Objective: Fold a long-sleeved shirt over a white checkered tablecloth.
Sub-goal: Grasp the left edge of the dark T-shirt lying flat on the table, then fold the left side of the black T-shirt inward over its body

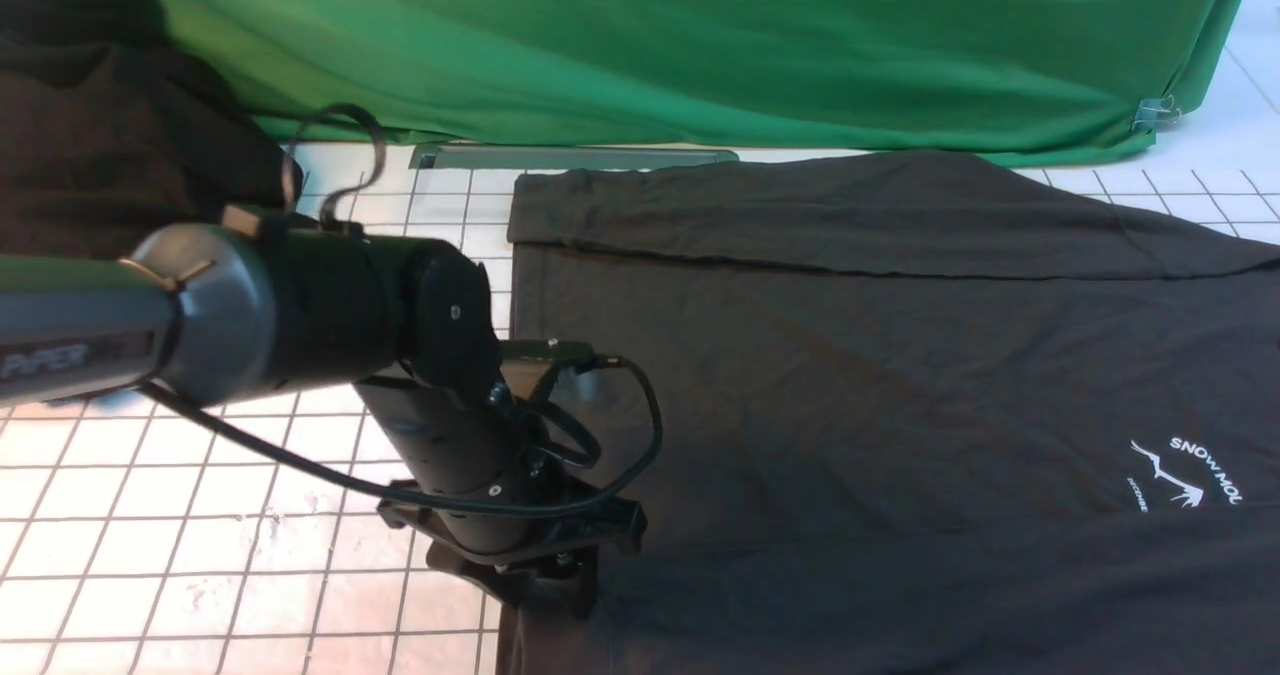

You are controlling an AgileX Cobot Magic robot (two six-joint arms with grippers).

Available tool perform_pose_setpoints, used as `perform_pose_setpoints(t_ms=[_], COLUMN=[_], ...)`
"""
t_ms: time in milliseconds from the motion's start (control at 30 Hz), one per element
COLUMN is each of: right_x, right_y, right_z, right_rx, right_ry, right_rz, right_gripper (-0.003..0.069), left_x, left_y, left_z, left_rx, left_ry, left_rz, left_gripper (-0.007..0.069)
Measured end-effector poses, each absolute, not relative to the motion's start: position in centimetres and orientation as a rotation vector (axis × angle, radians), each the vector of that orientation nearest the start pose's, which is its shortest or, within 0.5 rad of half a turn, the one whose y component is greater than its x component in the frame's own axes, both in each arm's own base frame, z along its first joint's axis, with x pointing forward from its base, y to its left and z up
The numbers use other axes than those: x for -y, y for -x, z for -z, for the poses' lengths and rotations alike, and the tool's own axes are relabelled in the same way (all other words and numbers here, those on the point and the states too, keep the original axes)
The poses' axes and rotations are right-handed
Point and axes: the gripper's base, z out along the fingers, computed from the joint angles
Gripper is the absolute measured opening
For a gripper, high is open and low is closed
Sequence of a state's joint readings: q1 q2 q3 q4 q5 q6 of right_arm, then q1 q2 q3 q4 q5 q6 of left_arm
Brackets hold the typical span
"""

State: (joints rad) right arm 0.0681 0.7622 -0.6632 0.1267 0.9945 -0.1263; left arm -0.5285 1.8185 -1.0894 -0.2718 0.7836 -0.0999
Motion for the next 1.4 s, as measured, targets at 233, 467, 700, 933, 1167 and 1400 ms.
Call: perform_pose_setpoints(t_ms=[233,467,700,933,1167,1400], right_x=[-1.8,-1.8,-1.8,-1.8,-1.8,-1.8], right_y=[-12.1,-12.1,-12.1,-12.1,-12.1,-12.2], right_z=[-28.9,-28.9,-28.9,-28.9,-28.9,-28.9], right_rx=[-2.563,-2.563,-2.563,-2.564,-2.564,-2.557], right_ry=[0.199,0.199,0.199,0.196,0.195,0.191], right_rz=[-0.141,-0.141,-0.141,-0.142,-0.143,-0.143], right_gripper=[0.0087,0.0106,0.0115,0.0116,0.0125,0.0127], left_x=[18.5,18.5,18.5,19.0,17.6,17.4], left_y=[-28.1,-28.0,-27.9,-30.0,-35.4,-40.5], left_z=[-16.3,-16.5,-21.6,-27.9,-31.4,-30.2], left_rx=[-3.035,-3.039,-2.944,-2.782,-2.656,-2.656], left_ry=[-0.368,-0.364,-0.396,-0.377,-0.209,-0.135], left_rz=[0.372,0.38,0.428,0.491,0.546,0.565], left_gripper=[0.0301,0.0029,0.0016,0.0016,0.0017,0.0019])
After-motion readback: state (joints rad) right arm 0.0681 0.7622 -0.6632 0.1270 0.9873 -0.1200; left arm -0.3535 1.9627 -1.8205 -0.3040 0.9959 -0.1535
